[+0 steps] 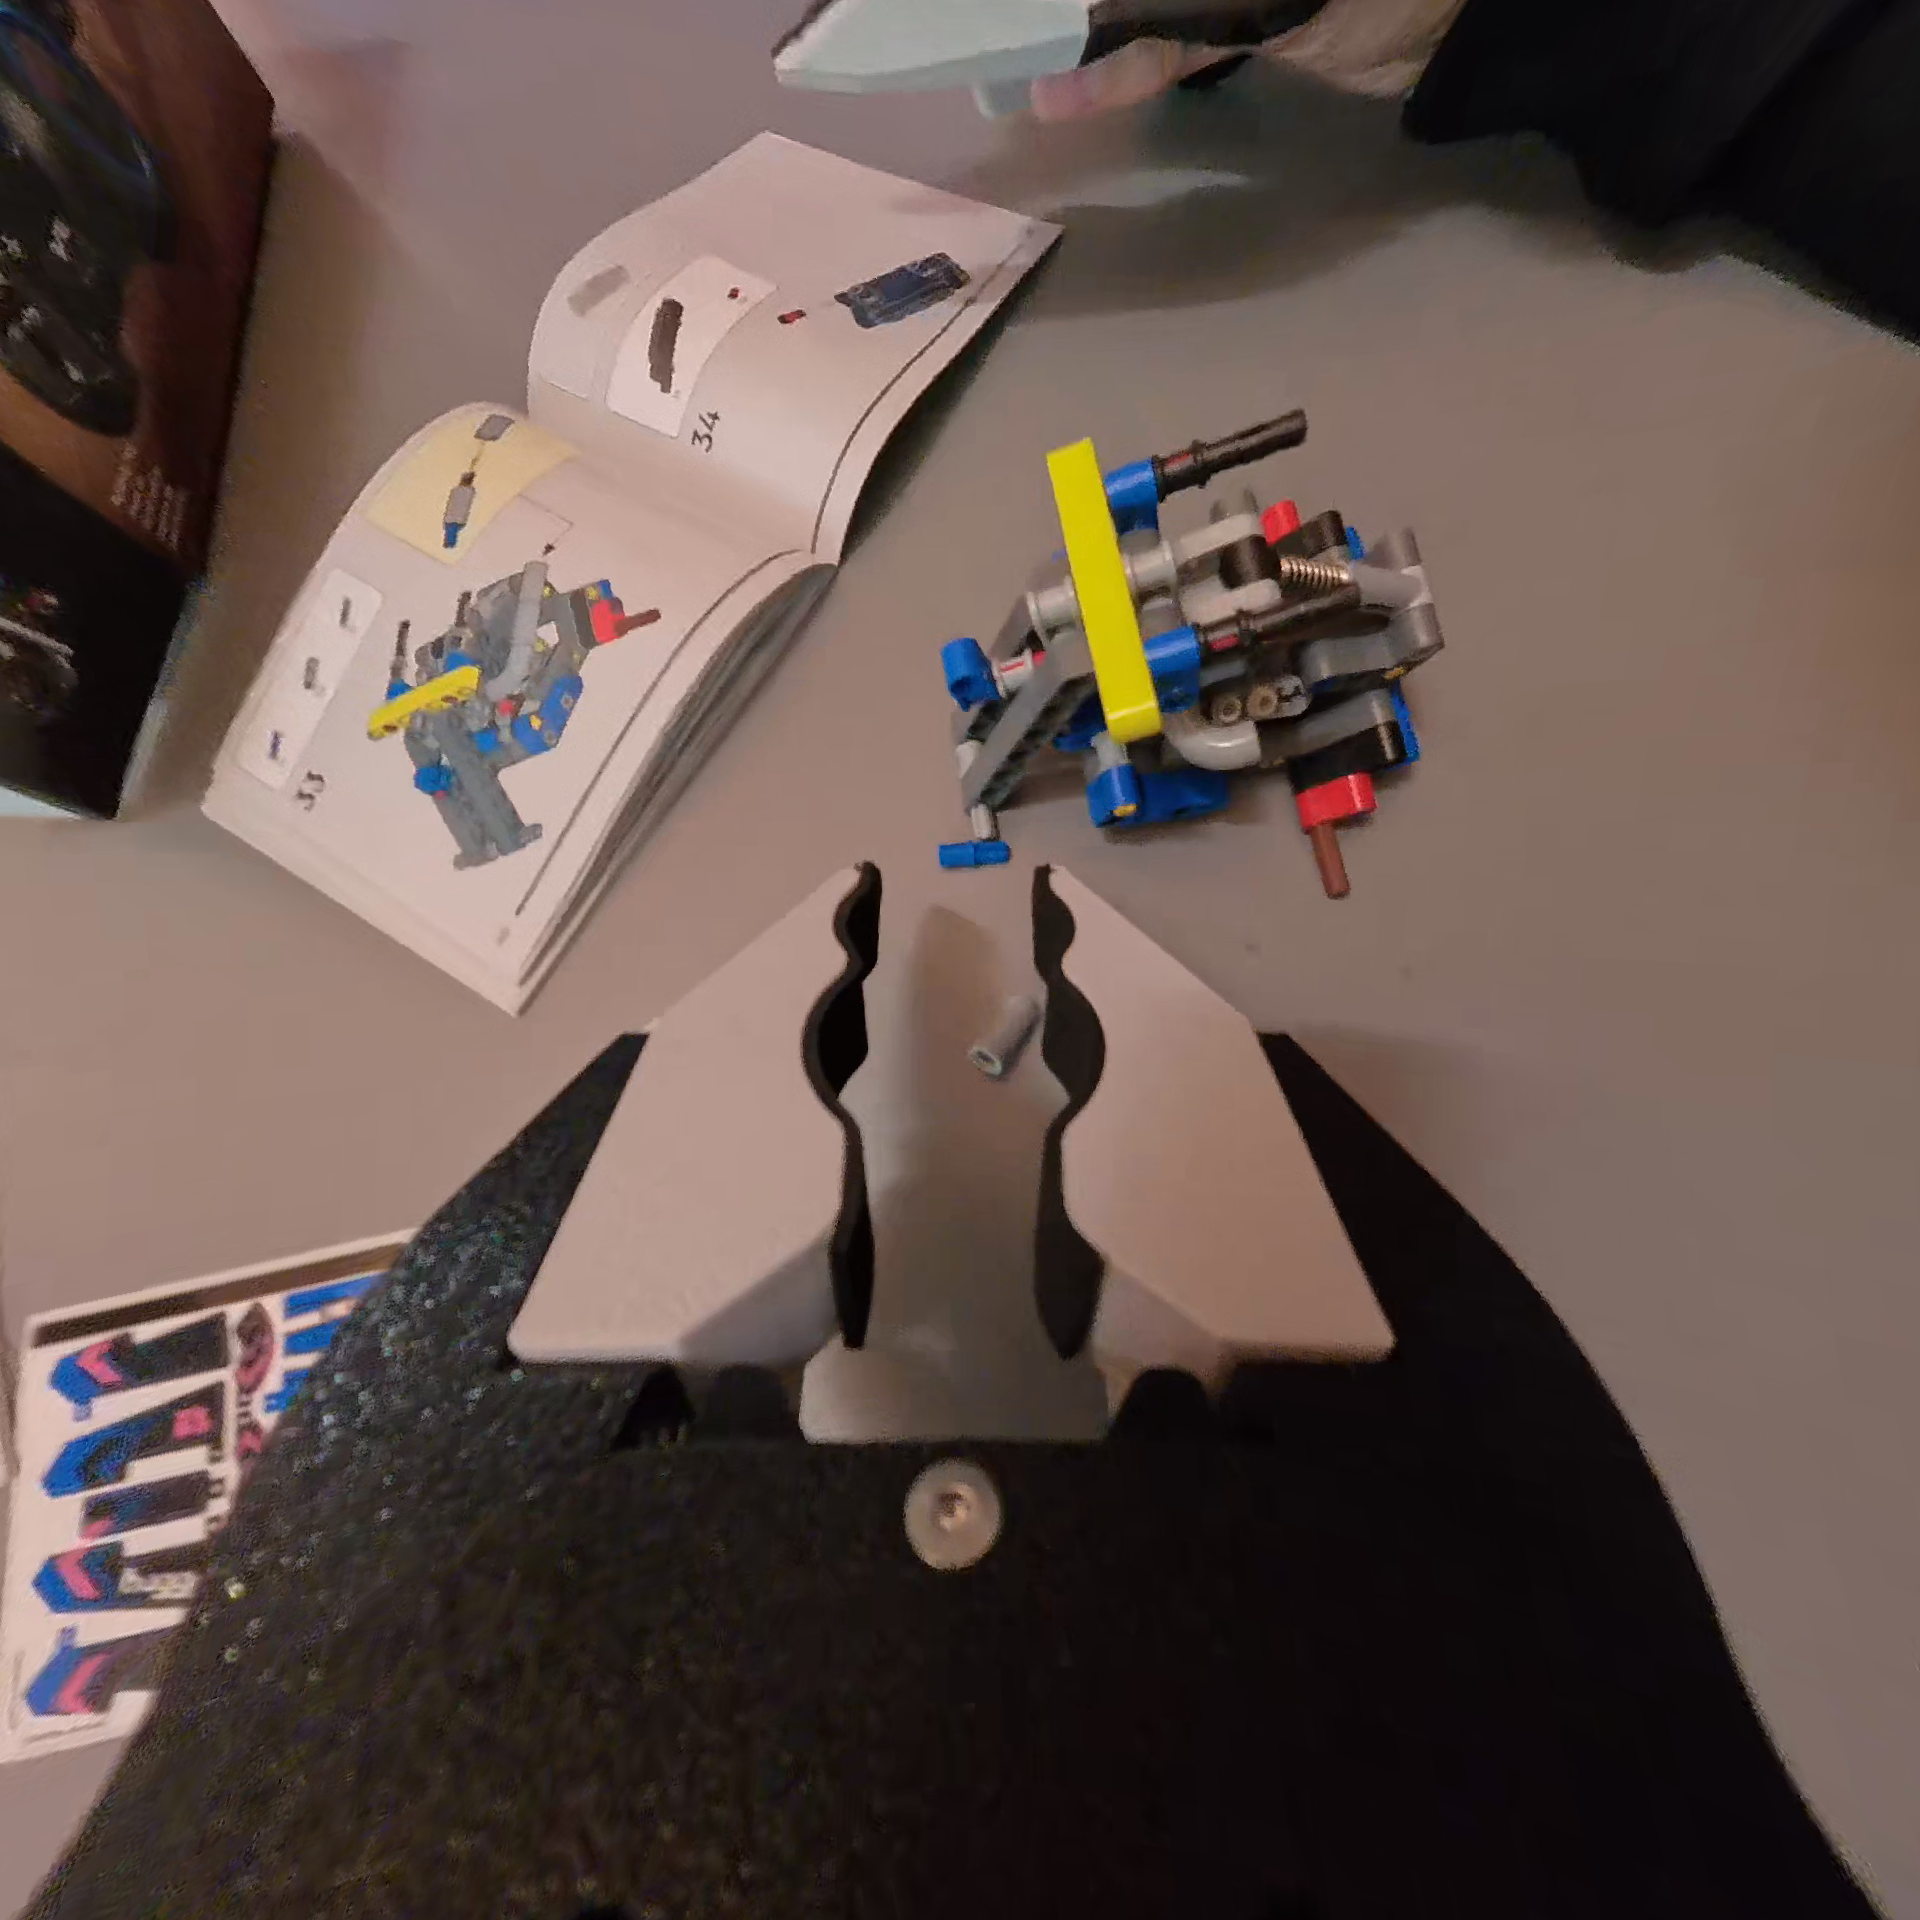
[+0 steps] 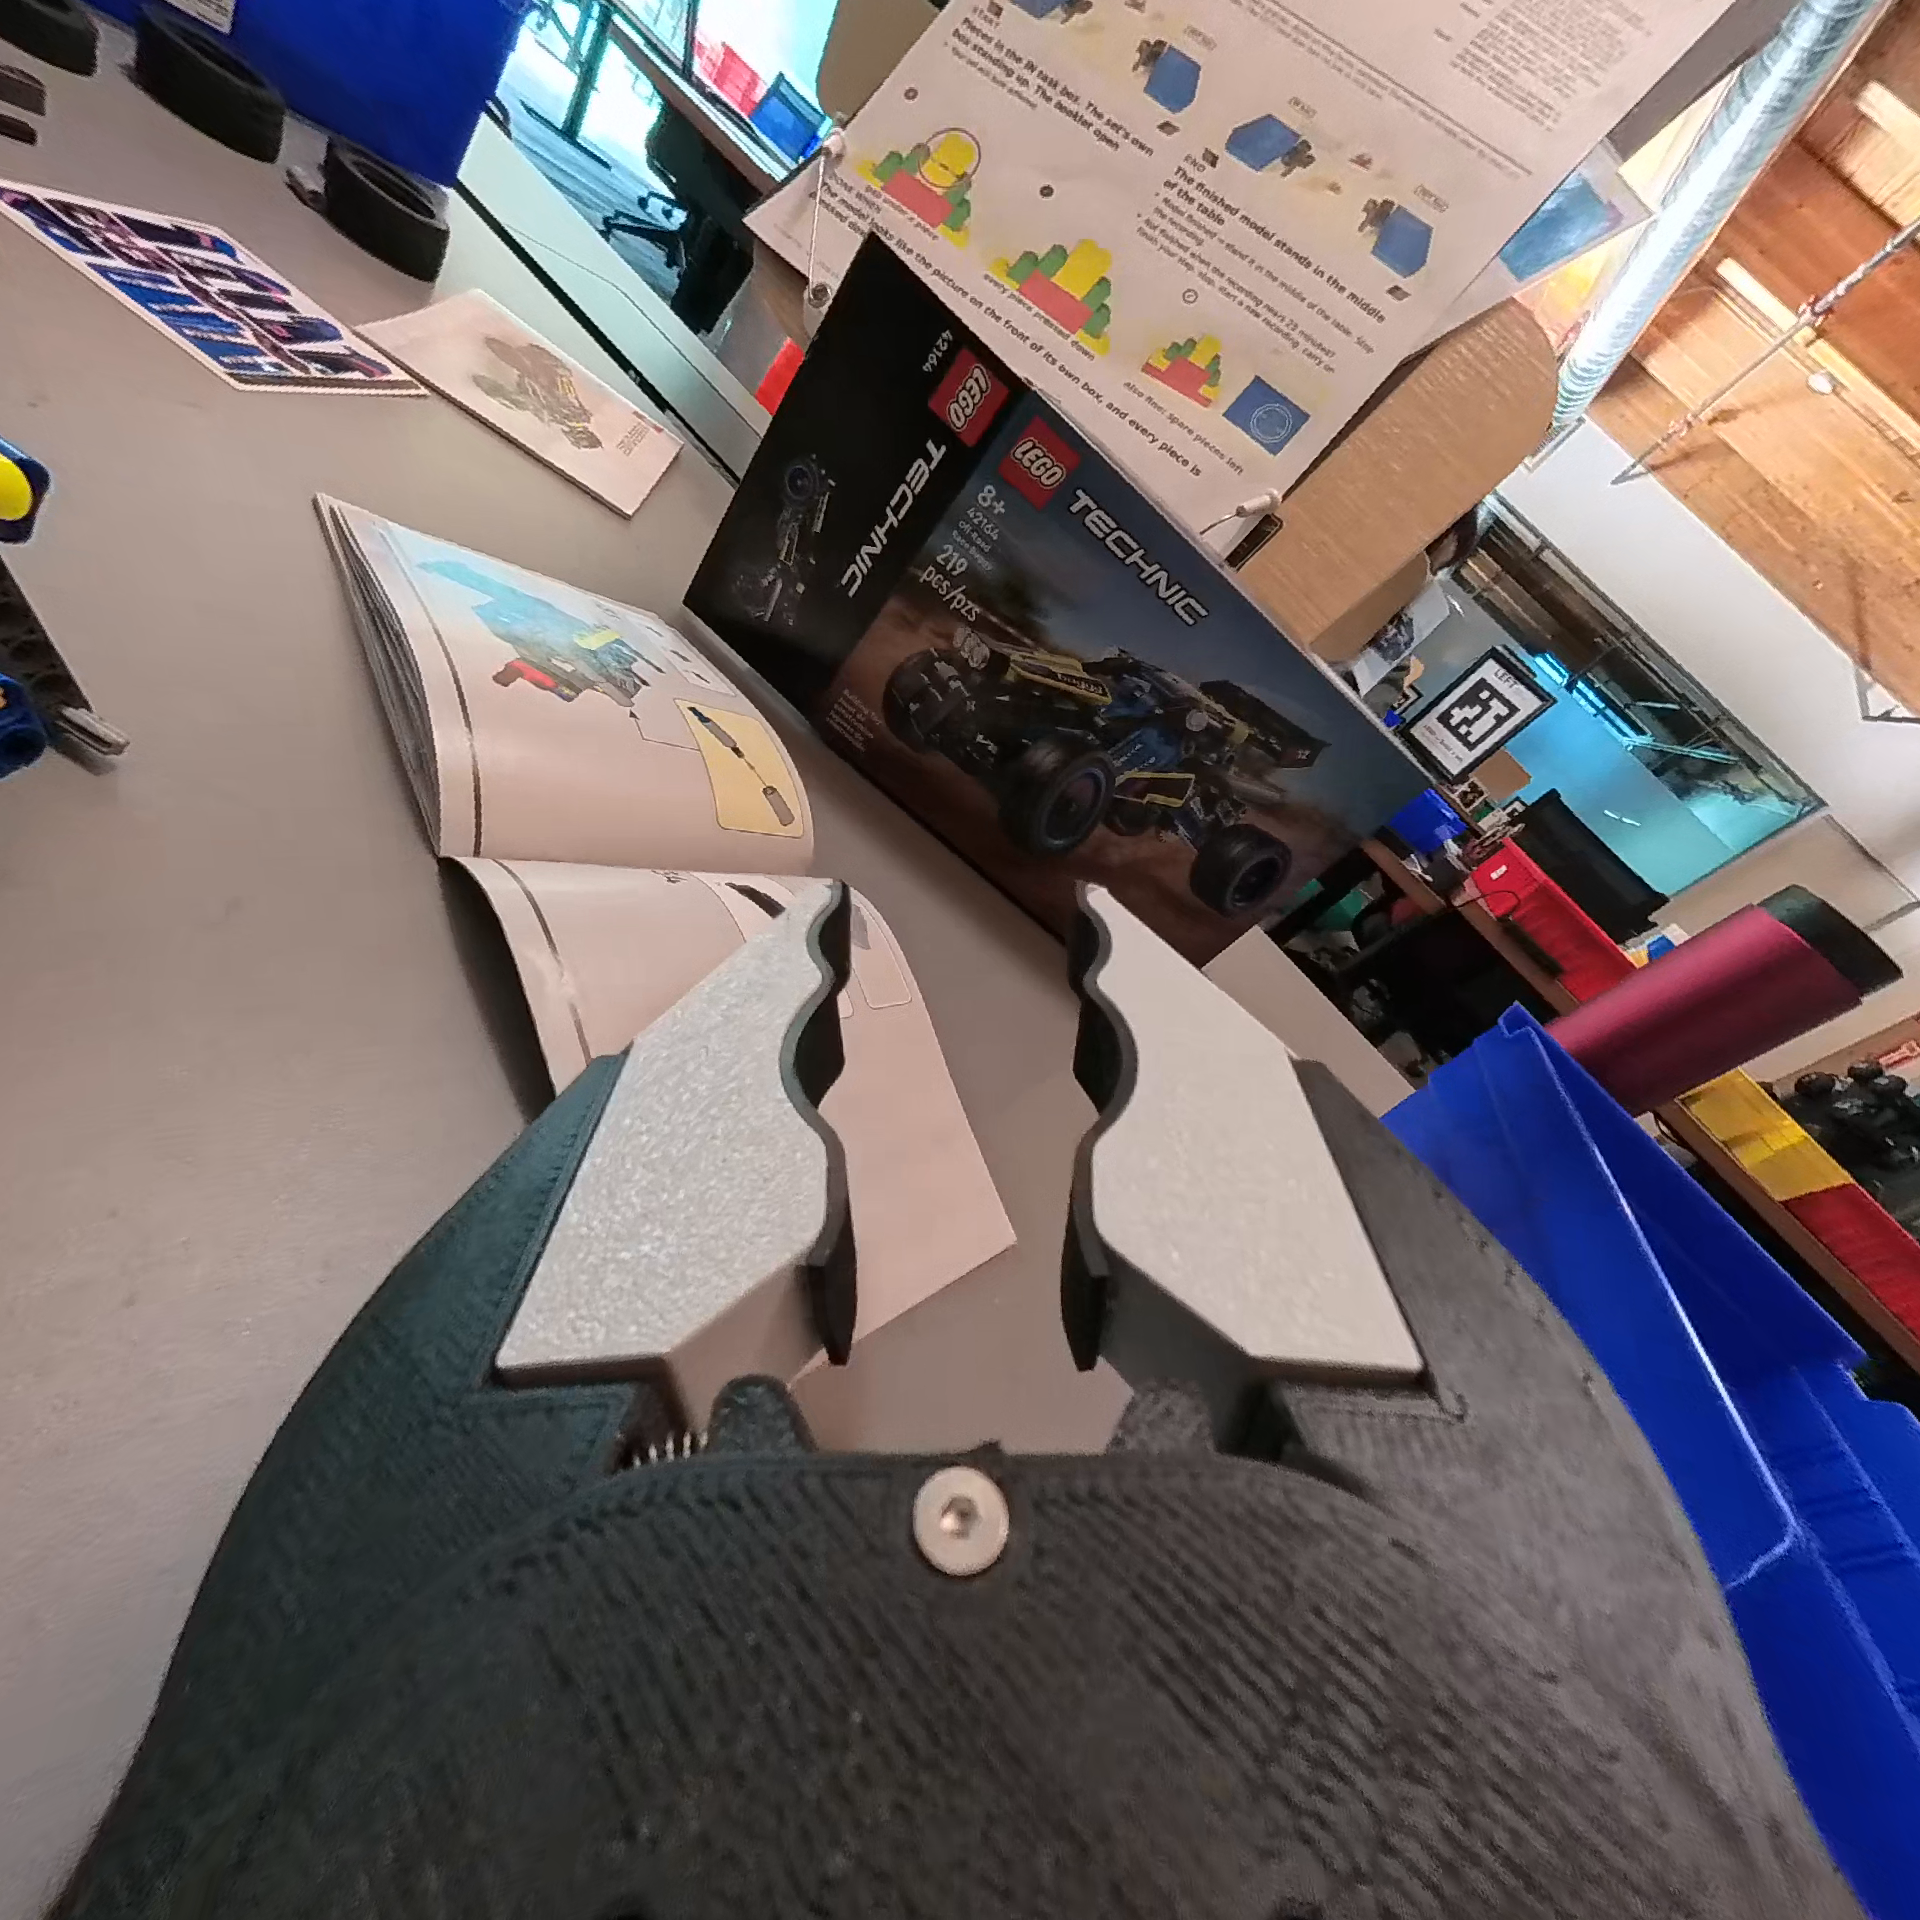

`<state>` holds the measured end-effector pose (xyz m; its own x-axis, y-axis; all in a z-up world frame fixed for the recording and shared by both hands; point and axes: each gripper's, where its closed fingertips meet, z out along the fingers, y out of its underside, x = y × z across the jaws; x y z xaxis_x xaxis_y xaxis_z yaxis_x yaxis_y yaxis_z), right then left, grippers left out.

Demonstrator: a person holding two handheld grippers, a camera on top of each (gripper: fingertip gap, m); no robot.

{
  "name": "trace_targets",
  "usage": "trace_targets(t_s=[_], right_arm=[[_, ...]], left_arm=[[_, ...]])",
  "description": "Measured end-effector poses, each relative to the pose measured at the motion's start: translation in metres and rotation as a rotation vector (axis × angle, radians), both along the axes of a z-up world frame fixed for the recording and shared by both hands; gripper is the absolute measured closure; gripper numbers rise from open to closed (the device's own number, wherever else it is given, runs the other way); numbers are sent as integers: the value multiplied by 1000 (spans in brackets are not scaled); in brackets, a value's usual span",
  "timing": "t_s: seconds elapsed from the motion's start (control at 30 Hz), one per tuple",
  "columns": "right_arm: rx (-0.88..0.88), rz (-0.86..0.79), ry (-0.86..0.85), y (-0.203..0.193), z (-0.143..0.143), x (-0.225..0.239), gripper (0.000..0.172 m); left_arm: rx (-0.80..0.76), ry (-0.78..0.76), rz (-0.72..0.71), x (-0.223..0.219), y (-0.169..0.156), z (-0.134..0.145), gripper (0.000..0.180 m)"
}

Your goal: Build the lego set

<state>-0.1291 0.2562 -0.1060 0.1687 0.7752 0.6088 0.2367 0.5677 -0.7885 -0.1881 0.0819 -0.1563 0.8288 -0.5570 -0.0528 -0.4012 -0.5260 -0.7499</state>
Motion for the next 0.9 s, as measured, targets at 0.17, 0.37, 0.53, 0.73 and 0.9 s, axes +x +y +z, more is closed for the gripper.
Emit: trace_targets(t_s=[0.17,0.37,0.53,0.73,0.9], right_arm=[[12,-14,-12,1,-2,1,133],[54,-74,45,8,12,6,140],[64,-110,15,15,8,8,140],[84,-104,-27,13,0,5,140],[78,-110,-30,15,-1,5,140]], left_arm=[[56,-24,8,-11,-8,18,159],[124,6,241,-69,-40,30,161],[163,117,426,-127,-75,37,155],[197,157,609,-180,-103,49,155],[221,215,782,-230,-126,70,156]])
